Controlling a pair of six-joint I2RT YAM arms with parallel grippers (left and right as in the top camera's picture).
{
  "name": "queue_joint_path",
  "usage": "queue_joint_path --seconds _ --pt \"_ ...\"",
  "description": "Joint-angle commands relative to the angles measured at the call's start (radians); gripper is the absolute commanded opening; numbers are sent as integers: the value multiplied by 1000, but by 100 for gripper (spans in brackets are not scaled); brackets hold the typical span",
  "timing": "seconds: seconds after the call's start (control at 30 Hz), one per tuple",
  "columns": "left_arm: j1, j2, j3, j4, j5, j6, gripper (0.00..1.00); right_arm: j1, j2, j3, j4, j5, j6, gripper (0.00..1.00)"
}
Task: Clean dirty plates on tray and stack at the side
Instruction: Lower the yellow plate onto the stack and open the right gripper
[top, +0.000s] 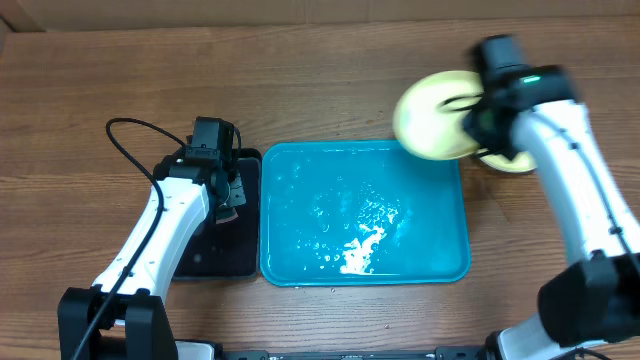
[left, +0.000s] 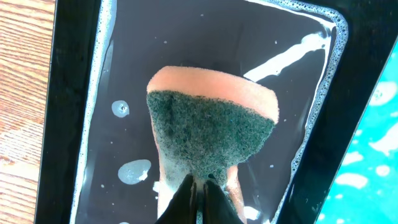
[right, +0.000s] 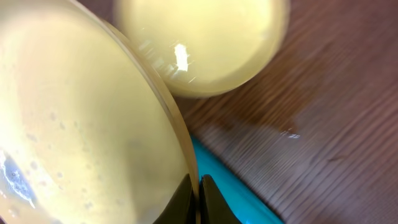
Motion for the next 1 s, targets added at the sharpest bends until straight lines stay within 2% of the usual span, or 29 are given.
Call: queue_joint_path --seconds 0.0,0.13,0.23,0.57,0.67,0.7,0.73,0.8,0.83,0.87,0.97 --pt "6 -2 -2 2 -13 -21 4 -176 46 8 8 -139 -30 4" --pt "6 -2 -2 0 -13 -21 4 -359 124 8 15 -226 -84 4" --pt "6 -2 -2 -1 -13 -21 4 -431 169 8 33 -268 -133 4" --pt "6 -2 -2 -16 -13 -21 4 -425 270 8 129 -276 -195 6" --pt "6 -2 -2 -23 -13 -21 4 -422 286 8 137 -276 -194 33" --pt "6 -2 -2 -26 -14 -21 4 -422 287 8 137 -277 -195 50" --pt "6 -2 -2 -27 -14 -22 4 -423 288 8 137 -276 -195 74" --pt "6 -2 -2 -27 -14 -21 4 -423 287 8 132 -280 -216 91" --pt "6 -2 -2 -27 -14 -21 4 -423 286 10 127 -284 -232 98" --pt "6 -2 -2 -26 -14 -21 4 -423 286 16 116 -289 -240 100" --pt "6 -2 -2 -23 -14 -21 4 -411 274 58 70 -306 -240 100"
